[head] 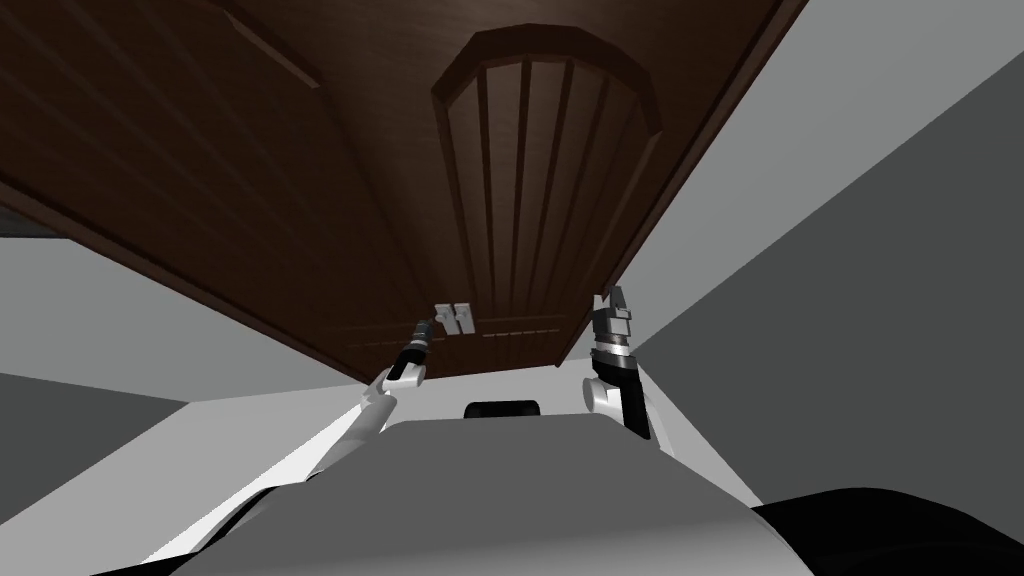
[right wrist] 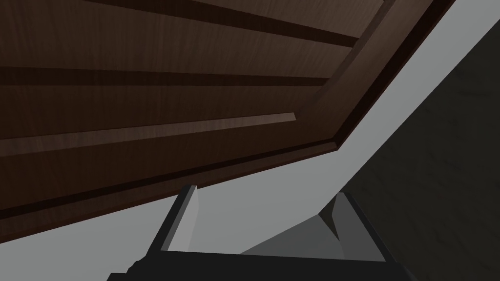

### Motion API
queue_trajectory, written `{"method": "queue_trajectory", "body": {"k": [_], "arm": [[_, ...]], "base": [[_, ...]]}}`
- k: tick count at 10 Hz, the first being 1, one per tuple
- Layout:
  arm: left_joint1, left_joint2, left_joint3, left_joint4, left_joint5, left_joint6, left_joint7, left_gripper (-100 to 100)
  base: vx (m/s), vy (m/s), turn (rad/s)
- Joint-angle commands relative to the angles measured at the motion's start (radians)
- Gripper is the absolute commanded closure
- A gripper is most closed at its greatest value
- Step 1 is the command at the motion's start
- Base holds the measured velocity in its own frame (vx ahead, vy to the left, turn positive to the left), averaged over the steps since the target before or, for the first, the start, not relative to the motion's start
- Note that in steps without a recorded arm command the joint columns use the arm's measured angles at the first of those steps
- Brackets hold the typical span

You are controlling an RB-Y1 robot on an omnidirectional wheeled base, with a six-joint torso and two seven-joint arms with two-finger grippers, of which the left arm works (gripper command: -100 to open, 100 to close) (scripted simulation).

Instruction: Pull the door open

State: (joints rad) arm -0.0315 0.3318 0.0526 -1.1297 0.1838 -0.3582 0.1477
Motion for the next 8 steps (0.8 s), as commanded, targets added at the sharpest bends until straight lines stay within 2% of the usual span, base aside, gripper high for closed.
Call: {"method": "queue_trajectory", "body": {"k": [1, 3, 4, 6, 8], "arm": [[0.000, 0.000, 0.000, 0.000, 0.000, 0.000, 0.000, 100], [0.000, 0.000, 0.000, 0.000, 0.000, 0.000, 0.000, 100], [0.016, 0.014, 0.016, 0.005, 0.003, 0.002, 0.001, -100], [0.028, 0.023, 0.021, 0.005, 0.006, 0.003, 0.003, -100], [0.037, 0.025, 0.014, -0.007, 0.006, 0.003, 0.007, -100]], "base": [[-0.019, 0.008, -0.002], [-0.005, 0.002, 0.000], [-0.107, 0.059, 0.184], [-0.189, 0.072, 0.075], [-0.188, -0.007, 0.026]]}}
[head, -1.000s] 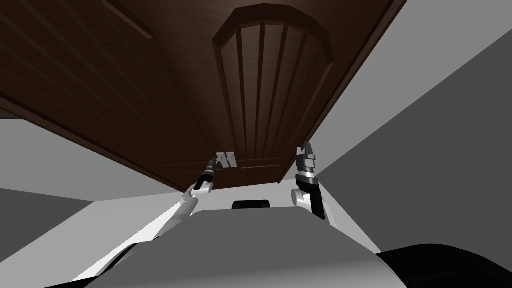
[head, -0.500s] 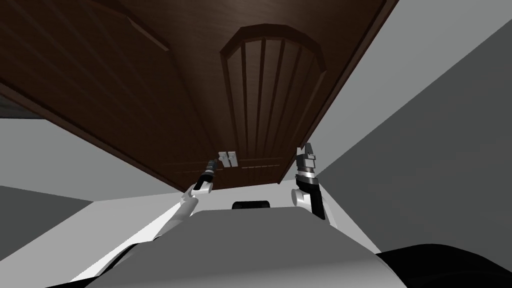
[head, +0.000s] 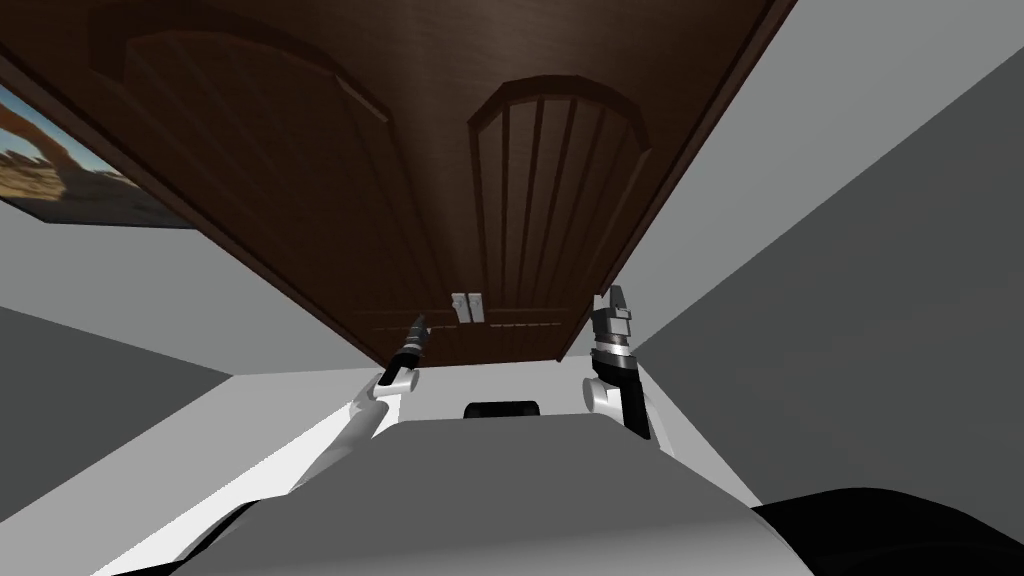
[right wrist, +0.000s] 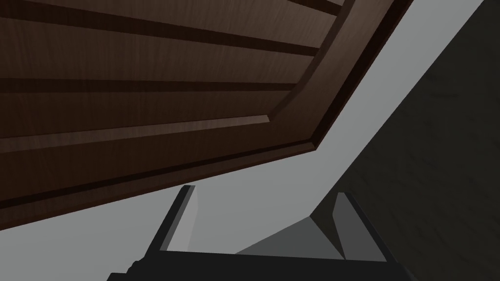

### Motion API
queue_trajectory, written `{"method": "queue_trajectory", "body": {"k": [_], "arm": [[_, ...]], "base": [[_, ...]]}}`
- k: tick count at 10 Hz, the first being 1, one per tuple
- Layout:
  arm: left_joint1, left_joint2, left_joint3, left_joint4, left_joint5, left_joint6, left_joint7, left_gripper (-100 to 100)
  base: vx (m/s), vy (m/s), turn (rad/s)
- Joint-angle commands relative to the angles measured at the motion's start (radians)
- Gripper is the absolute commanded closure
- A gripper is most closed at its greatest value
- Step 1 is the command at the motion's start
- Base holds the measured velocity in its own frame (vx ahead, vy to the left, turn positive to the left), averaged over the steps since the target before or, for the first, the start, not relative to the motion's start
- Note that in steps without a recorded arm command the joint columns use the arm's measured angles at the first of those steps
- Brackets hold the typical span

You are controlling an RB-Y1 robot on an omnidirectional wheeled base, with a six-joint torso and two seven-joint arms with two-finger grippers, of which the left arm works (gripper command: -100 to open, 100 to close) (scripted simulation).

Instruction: Pull the door open

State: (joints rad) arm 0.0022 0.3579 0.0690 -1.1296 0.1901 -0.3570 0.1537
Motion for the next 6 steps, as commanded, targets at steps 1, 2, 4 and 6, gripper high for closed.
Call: {"method": "queue_trajectory", "body": {"k": [1, 2, 4, 6], "arm": [[0.005, -0.003, -0.010, -0.014, -0.001, 0.001, 0.002, -100], [0.003, -0.009, -0.027, -0.029, -0.002, 0.000, 0.005, -100], [0.006, -0.013, -0.032, -0.034, -0.003, -0.005, 0.006, -100], [0.024, 0.012, 0.009, -0.011, 0.005, 0.003, 0.004, -100]], "base": [[-0.195, -0.062, -0.024], [-0.181, -0.087, -0.076], [-0.111, -0.098, -0.062], [-0.025, 0.019, 0.192]]}}
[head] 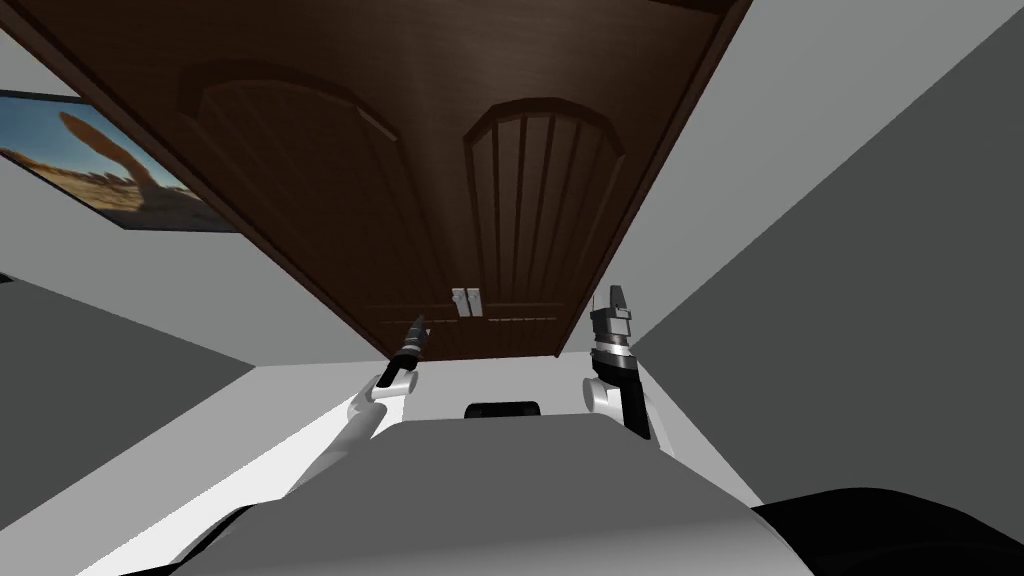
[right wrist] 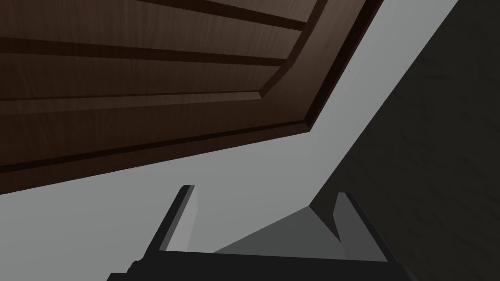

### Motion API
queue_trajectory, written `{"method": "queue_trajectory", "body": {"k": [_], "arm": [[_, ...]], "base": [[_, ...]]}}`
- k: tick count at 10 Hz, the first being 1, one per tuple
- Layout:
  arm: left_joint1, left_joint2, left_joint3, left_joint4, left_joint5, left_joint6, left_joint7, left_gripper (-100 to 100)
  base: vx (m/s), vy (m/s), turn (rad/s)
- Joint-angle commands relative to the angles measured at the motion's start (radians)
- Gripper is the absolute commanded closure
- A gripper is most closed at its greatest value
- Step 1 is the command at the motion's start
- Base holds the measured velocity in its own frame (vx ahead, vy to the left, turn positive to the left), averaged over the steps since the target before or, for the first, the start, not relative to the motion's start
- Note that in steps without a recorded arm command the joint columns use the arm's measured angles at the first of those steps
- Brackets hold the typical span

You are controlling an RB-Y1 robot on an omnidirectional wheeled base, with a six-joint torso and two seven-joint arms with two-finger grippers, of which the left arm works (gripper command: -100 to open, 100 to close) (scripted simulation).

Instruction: Pull the door open

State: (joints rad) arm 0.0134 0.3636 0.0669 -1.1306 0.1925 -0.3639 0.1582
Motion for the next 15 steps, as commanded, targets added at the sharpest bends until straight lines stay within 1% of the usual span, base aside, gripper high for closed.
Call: {"method": "queue_trajectory", "body": {"k": [1, 2, 3, 4, 6, 8, 9, 11, 12, 13, 15], "arm": [[0.019, 0.017, 0.030, 0.001, 0.005, 0.013, -0.002, -100], [0.022, 0.022, 0.040, 0.006, 0.007, 0.015, -0.003, -100], [0.023, 0.031, 0.061, 0.019, 0.009, 0.020, -0.007, -100], [0.021, 0.030, 0.063, 0.020, 0.008, 0.021, -0.009, -100], [0.006, 0.020, 0.056, 0.017, 0.006, 0.023, -0.012, -100], [-0.013, 0.004, 0.040, 0.010, 0.002, 0.022, -0.014, -100], [-0.028, -0.009, 0.025, 0.002, -0.001, 0.021, -0.014, -100], [-0.049, -0.029, 0.000, -0.010, -0.005, 0.019, -0.015, -100], [-0.051, -0.024, 0.008, 0.005, -0.004, 0.019, -0.016, -100], [-0.051, -0.024, 0.008, 0.005, -0.004, 0.019, -0.016, 100], [-0.051, -0.024, 0.008, 0.005, -0.004, 0.019, -0.016, 100]], "base": [[0.007, 0.060, 0.147], [0.031, 0.065, 0.082], [0.112, 0.068, 0.097], [0.159, 0.037, 0.029], [0.203, -0.003, -0.069], [0.218, -0.060, -0.132], [0.210, -0.099, -0.197], [0.212, -0.166, -0.195], [0.086, -0.085, -0.025], [-0.007, 0.011, 0.030], [-0.034, 0.025, -0.021]]}}
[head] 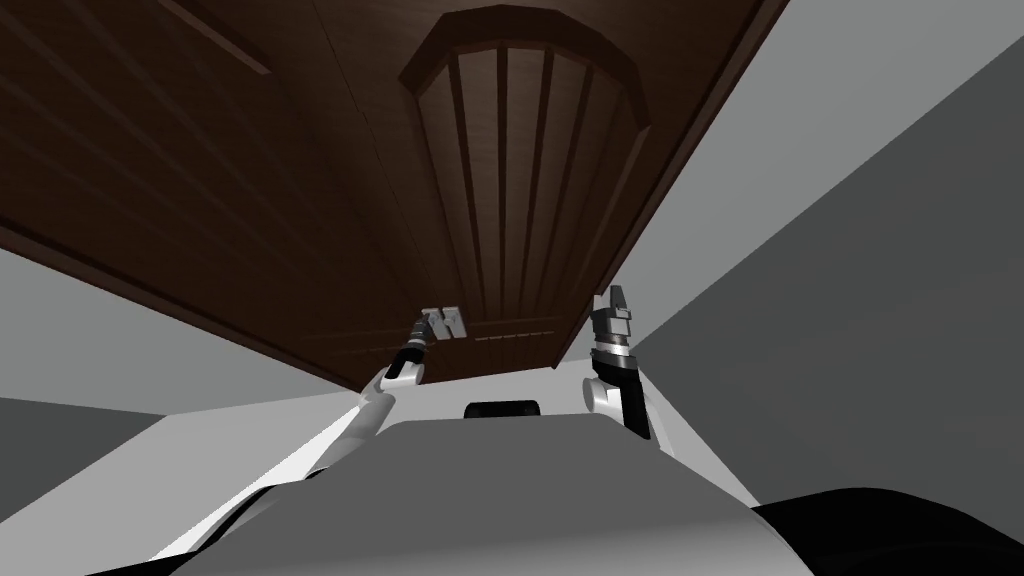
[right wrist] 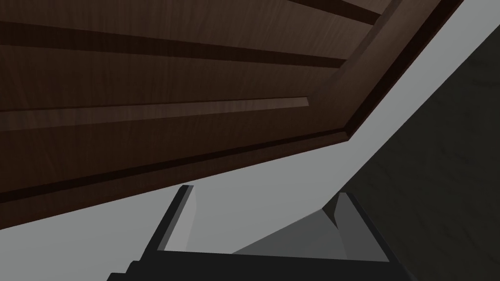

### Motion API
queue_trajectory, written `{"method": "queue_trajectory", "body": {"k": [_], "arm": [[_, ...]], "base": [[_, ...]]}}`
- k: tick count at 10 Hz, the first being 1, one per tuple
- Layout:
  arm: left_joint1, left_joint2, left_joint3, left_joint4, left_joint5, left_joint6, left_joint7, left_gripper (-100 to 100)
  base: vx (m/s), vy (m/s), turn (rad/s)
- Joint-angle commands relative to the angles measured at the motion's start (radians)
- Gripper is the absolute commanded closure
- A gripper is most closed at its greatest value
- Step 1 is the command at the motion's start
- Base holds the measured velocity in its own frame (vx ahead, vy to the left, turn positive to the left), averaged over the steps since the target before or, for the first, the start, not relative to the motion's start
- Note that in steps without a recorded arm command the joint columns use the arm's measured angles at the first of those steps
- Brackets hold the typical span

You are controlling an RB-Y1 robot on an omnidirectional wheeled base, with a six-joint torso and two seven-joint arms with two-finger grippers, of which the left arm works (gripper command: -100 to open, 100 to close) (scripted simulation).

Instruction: Pull the door open

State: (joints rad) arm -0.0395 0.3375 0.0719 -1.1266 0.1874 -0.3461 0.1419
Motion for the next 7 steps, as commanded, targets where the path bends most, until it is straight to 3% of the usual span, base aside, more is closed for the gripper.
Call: {"method": "queue_trajectory", "body": {"k": [1, 3, 4, 6, 7], "arm": [[0.002, 0.002, 0.003, 0.001, 0.001, 0.001, 0.000, 100], [0.002, 0.002, 0.003, 0.001, 0.001, 0.001, 0.000, 100], [0.021, 0.019, 0.018, 0.010, 0.004, 0.002, 0.002, 100], [0.031, 0.029, 0.026, 0.014, 0.006, 0.002, 0.004, 100], [0.021, 0.030, 0.009, 0.024, 0.006, -0.016, 0.013, -100]], "base": [[-0.016, 0.012, -0.019], [0.000, 0.000, 0.000], [-0.116, 0.090, 0.117], [-0.175, 0.146, 0.136], [-0.173, 0.057, 0.010]]}}
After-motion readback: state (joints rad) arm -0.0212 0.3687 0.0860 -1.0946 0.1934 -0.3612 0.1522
